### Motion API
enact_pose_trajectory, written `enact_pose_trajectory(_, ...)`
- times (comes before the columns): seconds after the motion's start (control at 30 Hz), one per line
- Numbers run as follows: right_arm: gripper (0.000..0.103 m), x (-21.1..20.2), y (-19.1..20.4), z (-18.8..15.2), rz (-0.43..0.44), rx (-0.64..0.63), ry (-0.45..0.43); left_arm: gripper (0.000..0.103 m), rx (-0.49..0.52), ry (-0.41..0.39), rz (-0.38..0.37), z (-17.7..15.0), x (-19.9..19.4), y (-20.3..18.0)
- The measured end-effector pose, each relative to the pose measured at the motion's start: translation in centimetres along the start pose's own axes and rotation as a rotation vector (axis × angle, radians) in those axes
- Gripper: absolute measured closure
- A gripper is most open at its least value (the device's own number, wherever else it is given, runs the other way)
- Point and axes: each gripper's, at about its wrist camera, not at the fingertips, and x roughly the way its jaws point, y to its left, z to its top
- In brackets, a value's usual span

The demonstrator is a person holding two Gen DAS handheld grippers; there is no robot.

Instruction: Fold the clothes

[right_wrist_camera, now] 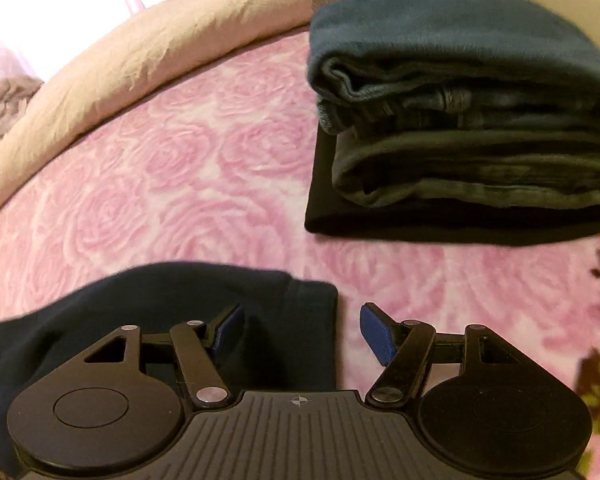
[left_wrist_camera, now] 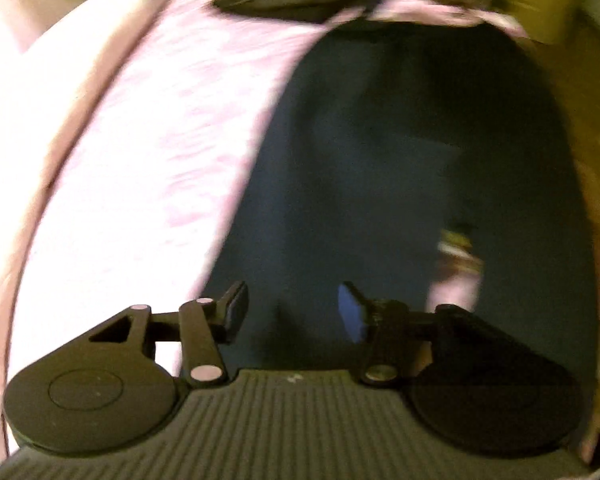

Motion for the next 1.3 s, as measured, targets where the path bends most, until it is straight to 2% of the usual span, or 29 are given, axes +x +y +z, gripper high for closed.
enact_pose_trajectory(0.03, 0.036, 0.6, -0.5, 0.3, 0.017, 0.020, 0.009, 0.058, -0.043, 0.016, 0.011, -0.1, 1.1, 1.4)
enact_pose_trajectory(0.07, 0.057, 0.9, -0.8, 0.4, 0.026, 0.032, 0.017, 0.058, -0.082, 0.048, 0.021, 0.0, 2.7, 2.5)
enact_pose_trajectory(0.1, 0.068, 1.1, -1.1, 0.5, 0.035, 0.042, 0.025, 0.058, -0.116, 0.081, 0.029, 0.1, 4.3, 3.5)
enact_pose_trajectory(0.17, 0.071, 1.3, -0.7, 1.3, 0.027, 0.015, 0.012, 0.061, -0.142, 0.143, 0.032, -0.3, 7.2, 4.7)
enact_pose_trajectory(0.2, 0.071, 1.3, -0.6, 1.7, 0.023, 0.002, 0.005, 0.059, -0.141, 0.149, 0.038, -0.3, 8.0, 5.2)
enact_pose_trajectory(0.27, 0.072, 1.4, -0.2, 2.4, 0.015, -0.025, -0.008, 0.054, -0.150, 0.132, 0.059, 0.0, 8.7, 5.6)
enact_pose_trajectory(0.37, 0.071, 1.5, 0.2, 3.5, 0.003, -0.063, -0.028, 0.055, -0.165, 0.124, 0.071, 1.4, 8.9, 5.0)
enact_pose_trajectory(0.43, 0.068, 0.1, 0.1, 2.6, -0.012, -0.042, -0.047, 0.062, -0.168, 0.118, 0.074, 2.2, 8.6, 4.7)
enact_pose_trajectory(0.5, 0.046, -1.3, -0.1, 1.7, -0.026, -0.021, -0.066, 0.063, -0.151, 0.092, 0.048, 3.5, 7.4, 4.2)
enact_pose_trajectory(0.53, 0.044, -2.0, -0.1, 1.2, -0.034, -0.010, -0.075, 0.062, -0.140, 0.078, 0.034, 4.2, 7.3, 3.9)
enact_pose_trajectory(0.73, 0.044, -7.0, -0.9, -2.2, -0.090, 0.069, -0.136, 0.062, -0.084, 0.000, -0.085, 10.3, 8.8, 2.8)
enact_pose_trajectory(0.87, 0.042, -11.8, -2.6, -7.1, -0.143, 0.250, -0.141, 0.059, -0.012, -0.009, -0.155, 14.4, 11.3, 1.1)
enact_pose_trajectory(0.93, 0.030, -13.0, -3.2, -9.8, -0.133, 0.343, -0.108, 0.068, 0.051, 0.043, -0.156, 15.2, 13.0, 0.1)
enact_pose_trajectory(0.97, 0.022, -13.6, -3.4, -11.2, -0.128, 0.387, -0.092, 0.084, 0.083, 0.065, -0.156, 15.5, 13.7, -0.4)
enact_pose_trajectory(1.0, 0.021, -13.8, -3.4, -12.3, -0.123, 0.417, -0.080, 0.095, 0.118, 0.069, -0.153, 15.6, 13.8, -0.7)
enact_pose_trajectory(1.07, 0.021, -13.9, -3.3, -13.8, -0.098, 0.459, -0.061, 0.097, 0.190, 0.061, -0.106, 15.7, 13.4, -1.0)
enact_pose_trajectory(1.13, 0.022, -13.7, -3.2, -14.7, -0.063, 0.486, -0.050, 0.098, 0.153, 0.051, -0.059, 16.1, 12.9, 0.5)
enact_pose_trajectory(1.2, 0.022, -13.2, -3.3, -14.7, -0.035, 0.491, -0.067, 0.097, 0.071, 0.076, -0.072, 16.5, 13.1, 2.5)
enact_pose_trajectory(1.3, 0.022, -12.4, -3.9, -14.7, -0.001, 0.518, -0.093, 0.097, 0.116, 0.103, -0.077, 16.8, 13.7, 2.0)
